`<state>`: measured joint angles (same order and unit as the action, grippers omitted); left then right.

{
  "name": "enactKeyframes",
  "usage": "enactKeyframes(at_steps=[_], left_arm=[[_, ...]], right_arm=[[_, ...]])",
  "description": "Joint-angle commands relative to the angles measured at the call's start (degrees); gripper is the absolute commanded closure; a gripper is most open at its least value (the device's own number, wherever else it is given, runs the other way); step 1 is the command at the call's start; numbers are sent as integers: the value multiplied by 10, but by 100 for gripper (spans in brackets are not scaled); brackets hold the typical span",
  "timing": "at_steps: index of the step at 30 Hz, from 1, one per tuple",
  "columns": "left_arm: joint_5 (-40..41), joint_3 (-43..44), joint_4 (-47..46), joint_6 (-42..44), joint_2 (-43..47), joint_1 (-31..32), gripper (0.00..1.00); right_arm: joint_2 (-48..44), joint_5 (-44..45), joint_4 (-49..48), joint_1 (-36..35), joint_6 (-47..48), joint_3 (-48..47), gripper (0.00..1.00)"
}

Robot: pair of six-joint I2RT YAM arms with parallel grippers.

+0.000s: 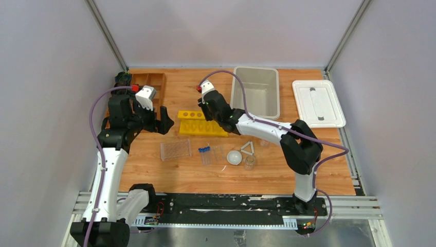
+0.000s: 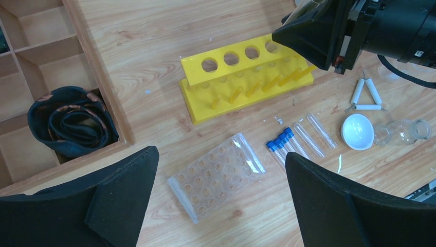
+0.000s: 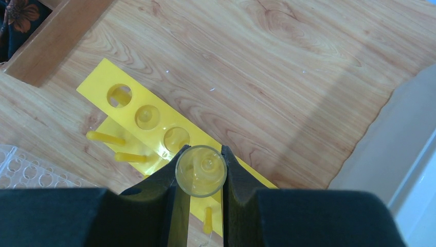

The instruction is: Organize the chemistry lab equipment

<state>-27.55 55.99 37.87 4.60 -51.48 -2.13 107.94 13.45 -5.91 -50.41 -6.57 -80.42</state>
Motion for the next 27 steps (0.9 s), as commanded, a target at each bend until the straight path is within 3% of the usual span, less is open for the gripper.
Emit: enactKeyframes(at_steps=[1,6,9,14,18,22,27], left_arm=[[6,18,-4,7,4,-2,0],[8,15,-5,8,6,-2,0],[10,12,-5,8,7,-2,0],[12,15,-2,11,9,-3,0],[9,20,1,8,8,-2,0],[8,23,5,4,10,-3,0],[5,30,13,6,15,-2,0]], right_arm=[[12,0,2,11,-10,-13,100],[18,-7,-4,15,-18,-4,97],[17,-11,-18,16,-19,10,83],[-11,-8,-29,17,-15,17,44],[-50,3,13,15,-17,-15,26],[-107,23,93,12,-51,-34,23],[-171,50,200,-14,-121,-2,40]])
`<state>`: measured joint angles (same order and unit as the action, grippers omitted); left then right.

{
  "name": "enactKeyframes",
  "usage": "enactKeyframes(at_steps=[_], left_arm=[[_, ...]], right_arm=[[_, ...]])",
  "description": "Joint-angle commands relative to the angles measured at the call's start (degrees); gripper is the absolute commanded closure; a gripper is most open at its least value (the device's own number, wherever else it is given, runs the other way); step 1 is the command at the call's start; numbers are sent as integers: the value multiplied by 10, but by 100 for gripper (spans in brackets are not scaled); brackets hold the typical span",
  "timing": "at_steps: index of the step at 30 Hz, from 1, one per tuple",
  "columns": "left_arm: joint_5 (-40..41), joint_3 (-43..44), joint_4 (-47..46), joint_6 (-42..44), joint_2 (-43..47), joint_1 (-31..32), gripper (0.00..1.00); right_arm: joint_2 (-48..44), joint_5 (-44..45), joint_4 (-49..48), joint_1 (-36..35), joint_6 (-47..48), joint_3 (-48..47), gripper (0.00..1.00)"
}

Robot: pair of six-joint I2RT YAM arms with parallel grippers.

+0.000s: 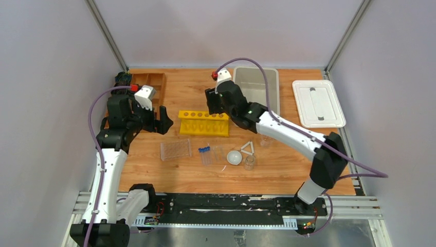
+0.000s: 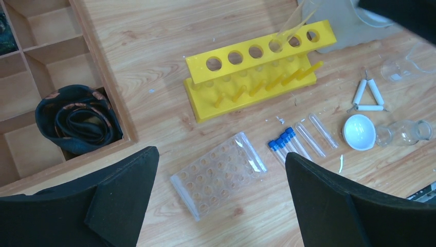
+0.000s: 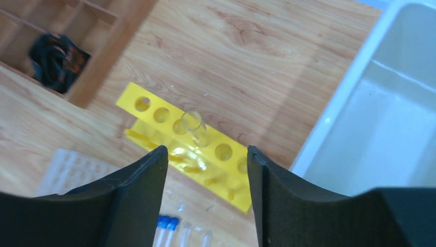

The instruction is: Organize the chemistry lab equipment

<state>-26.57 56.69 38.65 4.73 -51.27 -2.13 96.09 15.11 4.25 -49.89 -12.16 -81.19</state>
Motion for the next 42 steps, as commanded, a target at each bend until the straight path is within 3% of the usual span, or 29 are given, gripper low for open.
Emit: enactKeyframes(at_steps=[1,6,12,21,39,42], left_arm=[[-5,26,9,6,12,-2,0],[0,32,24,26,13,-2,0],[-3,39,33,31,17,-2,0],[-4,40,37,36,38,-2,0],[-21,39,36,38,47,-2,0],[-34,37,34,39,53,-2,0]], right_arm=[[-66,34,120,-24,-81,19,44],[-96,9,150,-48,-147,110,55],[-66,-20,150,-69,-188,170,60],[27,-28,144,-90,-191,161,58],[97,-15,138,-83,-197,149,67],[103,-22,140,-82,-197,142,74]])
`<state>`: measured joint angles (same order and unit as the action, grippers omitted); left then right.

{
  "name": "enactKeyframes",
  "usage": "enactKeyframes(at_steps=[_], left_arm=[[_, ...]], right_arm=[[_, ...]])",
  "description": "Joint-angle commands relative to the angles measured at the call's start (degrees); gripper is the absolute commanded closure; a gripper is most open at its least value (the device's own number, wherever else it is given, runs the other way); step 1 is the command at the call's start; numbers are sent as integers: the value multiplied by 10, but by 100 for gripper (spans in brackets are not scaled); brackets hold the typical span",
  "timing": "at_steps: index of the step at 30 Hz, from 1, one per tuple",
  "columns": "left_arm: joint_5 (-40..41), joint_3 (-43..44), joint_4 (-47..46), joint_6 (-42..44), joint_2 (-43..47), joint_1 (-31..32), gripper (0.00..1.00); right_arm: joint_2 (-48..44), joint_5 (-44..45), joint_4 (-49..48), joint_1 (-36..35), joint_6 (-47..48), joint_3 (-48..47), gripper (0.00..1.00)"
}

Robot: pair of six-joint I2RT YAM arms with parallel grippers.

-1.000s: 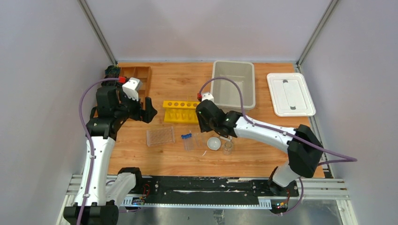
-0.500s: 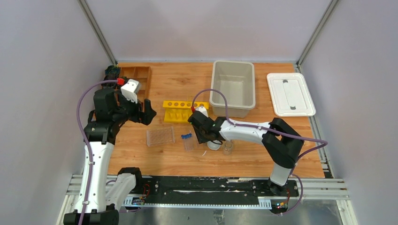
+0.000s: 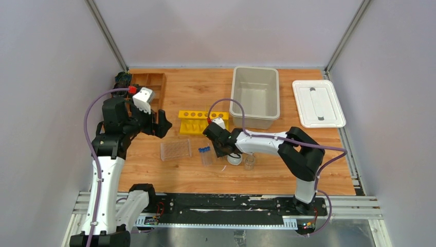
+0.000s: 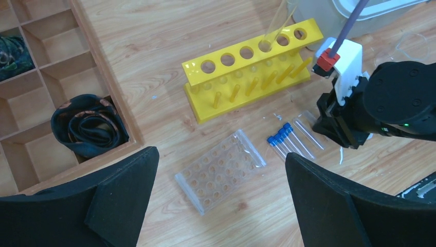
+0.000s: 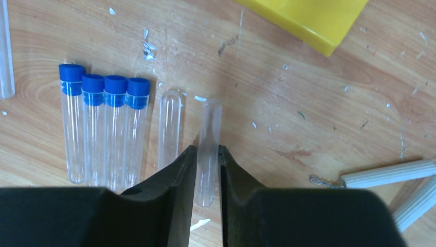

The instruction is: Organize the chemistry lab equipment

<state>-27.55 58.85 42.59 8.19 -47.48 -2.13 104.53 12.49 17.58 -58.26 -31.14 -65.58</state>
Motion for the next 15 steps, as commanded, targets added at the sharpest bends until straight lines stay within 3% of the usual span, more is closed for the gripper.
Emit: enactKeyframes(at_steps=[1,7,15], left_arm=[[-27,15,-5,4,15,-2,0],[-38,17,-3,1,17,-2,0],[-110,19,-4,-7,35,-2,0]], right_arm=[[18,3,7,2,-6,-15,77],[-22,5,15,2,0,-35,99],[-185,-16,-74,-7,26,-17,100]])
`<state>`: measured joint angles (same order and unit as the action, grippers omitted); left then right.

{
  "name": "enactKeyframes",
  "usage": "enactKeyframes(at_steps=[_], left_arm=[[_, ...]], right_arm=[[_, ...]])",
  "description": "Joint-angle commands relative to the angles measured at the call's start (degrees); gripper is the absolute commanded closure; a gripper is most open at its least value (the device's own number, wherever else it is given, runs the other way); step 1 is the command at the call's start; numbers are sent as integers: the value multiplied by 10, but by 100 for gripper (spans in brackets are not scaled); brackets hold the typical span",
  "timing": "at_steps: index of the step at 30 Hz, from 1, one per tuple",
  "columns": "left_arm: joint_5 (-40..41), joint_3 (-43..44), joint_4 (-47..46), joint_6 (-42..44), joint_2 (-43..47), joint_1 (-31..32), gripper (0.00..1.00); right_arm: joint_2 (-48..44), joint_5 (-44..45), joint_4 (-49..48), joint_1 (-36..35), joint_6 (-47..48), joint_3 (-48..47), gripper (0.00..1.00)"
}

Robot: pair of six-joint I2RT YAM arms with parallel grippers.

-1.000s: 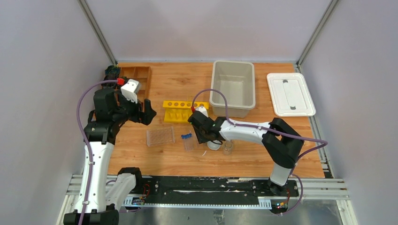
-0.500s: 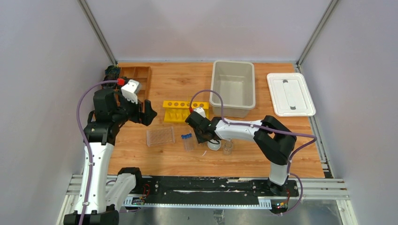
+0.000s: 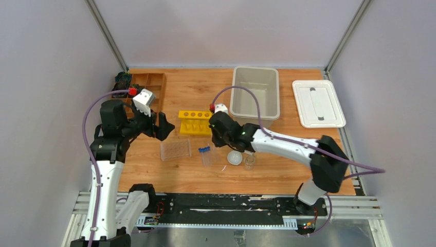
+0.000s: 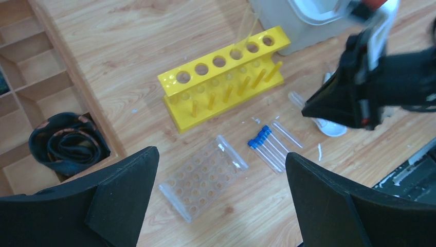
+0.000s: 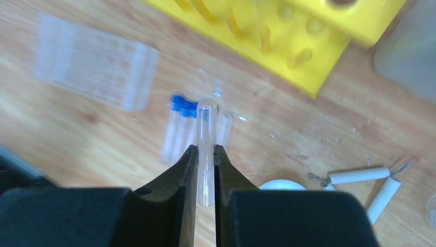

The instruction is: Organize the chemistry lab equipment

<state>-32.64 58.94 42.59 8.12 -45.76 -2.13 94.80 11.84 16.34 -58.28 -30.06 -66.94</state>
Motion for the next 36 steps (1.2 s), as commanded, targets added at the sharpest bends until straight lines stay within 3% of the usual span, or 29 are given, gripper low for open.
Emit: enactKeyframes(at_steps=[1,7,15,28,36], left_arm=[[-72,17,-5,-8,19,-2,0],[-141,15,-16,-30,27,-2,1],[-256,-1,-64,-109,34,-2,9],[-291,-31,-148,-201,53,-2,26],[-286,-39,-196,-253,48,-2,45]], right_arm=[[-102,-15,-78,-9,18,-2,100],[-166,-16,-205,-43,25,6,100],[-166,5,-330,-94,36,-19,100],[-128,13,-449,-112,-1,-37,100],[-121,15,-470,-120,-13,-38,100]])
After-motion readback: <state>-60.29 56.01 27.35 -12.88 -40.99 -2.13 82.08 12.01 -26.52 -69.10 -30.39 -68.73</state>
